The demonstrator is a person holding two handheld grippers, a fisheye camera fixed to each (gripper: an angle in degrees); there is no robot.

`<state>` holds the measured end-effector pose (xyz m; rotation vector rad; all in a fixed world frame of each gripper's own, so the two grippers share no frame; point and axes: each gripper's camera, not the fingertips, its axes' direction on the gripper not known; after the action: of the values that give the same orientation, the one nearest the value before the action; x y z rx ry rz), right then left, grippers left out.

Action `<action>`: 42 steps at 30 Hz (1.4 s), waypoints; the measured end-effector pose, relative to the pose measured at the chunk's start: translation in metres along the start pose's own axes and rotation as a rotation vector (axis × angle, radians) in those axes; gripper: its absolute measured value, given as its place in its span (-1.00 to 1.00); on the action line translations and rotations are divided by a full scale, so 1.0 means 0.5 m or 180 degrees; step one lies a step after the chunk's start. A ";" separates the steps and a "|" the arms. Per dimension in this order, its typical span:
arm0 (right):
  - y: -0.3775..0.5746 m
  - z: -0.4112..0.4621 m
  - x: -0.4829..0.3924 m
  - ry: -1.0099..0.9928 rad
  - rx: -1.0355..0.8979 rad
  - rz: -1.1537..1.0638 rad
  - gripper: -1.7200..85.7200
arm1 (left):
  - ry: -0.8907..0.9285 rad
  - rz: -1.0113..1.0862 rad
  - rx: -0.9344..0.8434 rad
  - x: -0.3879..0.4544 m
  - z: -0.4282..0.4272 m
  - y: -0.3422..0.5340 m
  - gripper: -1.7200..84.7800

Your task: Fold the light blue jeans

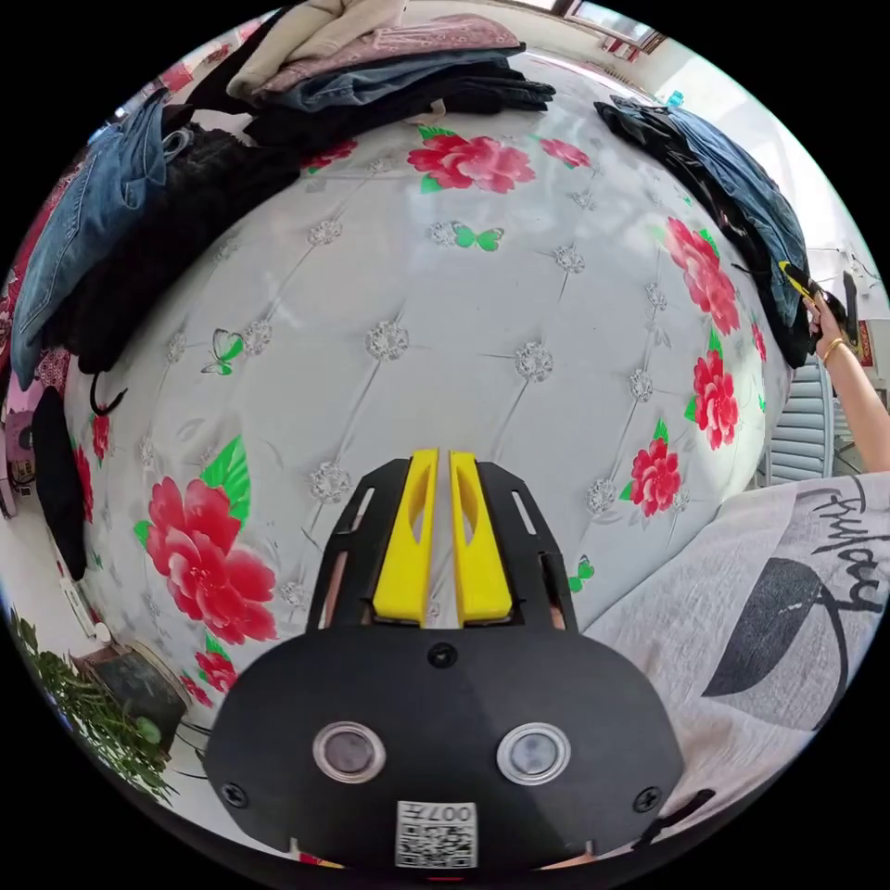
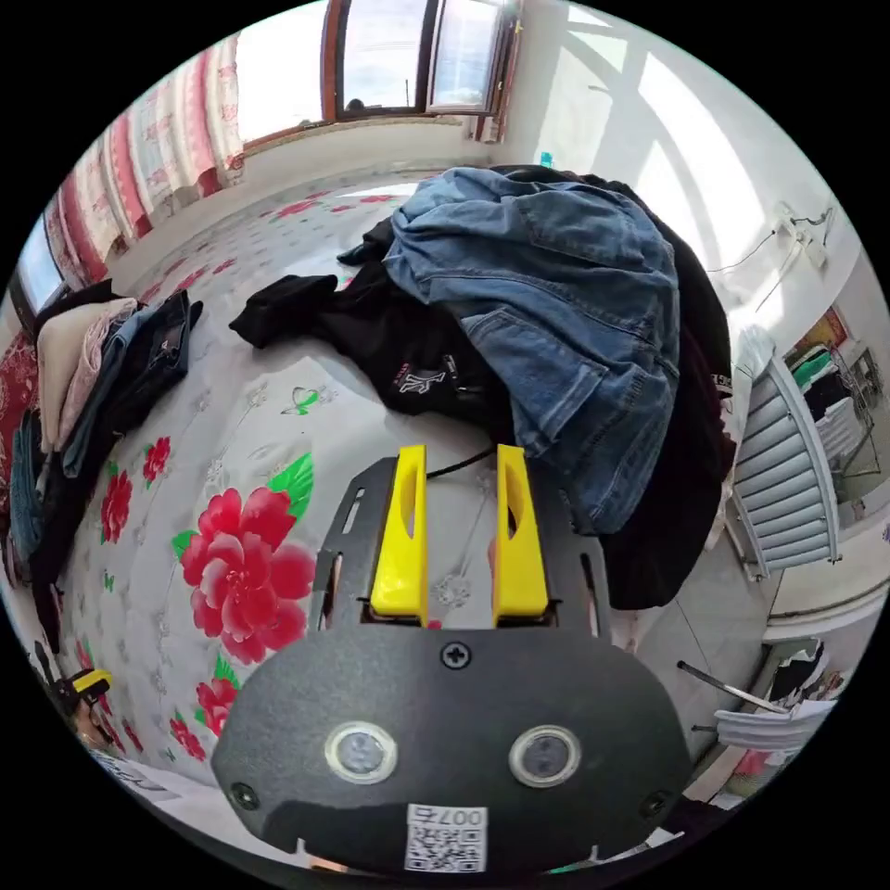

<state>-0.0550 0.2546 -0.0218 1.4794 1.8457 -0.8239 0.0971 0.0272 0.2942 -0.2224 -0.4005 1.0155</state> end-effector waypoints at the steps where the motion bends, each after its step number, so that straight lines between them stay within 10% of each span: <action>1: -0.006 -0.009 0.032 0.0073 0.0026 0.0132 -0.71 | 0.0033 -0.0002 -0.0048 0.003 0.007 -0.001 -0.91; 13: -0.027 -0.005 0.173 -0.0181 -0.0552 0.0659 -0.84 | 0.0046 0.0182 -0.0147 -0.010 0.030 -0.019 -0.87; 22: 0.127 -0.262 -0.050 -0.1933 0.0140 -0.0509 -0.88 | 0.0768 -0.0050 0.0295 -0.038 0.001 0.035 -0.92; 33: 0.402 -0.438 -0.589 -0.3929 -0.0949 -0.2738 -0.82 | 0.0882 -0.0391 0.1156 -0.156 -0.128 0.282 -0.89; 42: 0.464 -0.428 -0.570 -0.2657 -0.0782 -0.2877 -0.83 | 0.0299 -0.0737 0.1321 -0.267 -0.185 0.482 -0.83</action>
<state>0.2037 0.2961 0.3131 0.0005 1.7666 -1.2901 -0.1130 0.0366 0.0938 0.1471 -0.1198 0.8345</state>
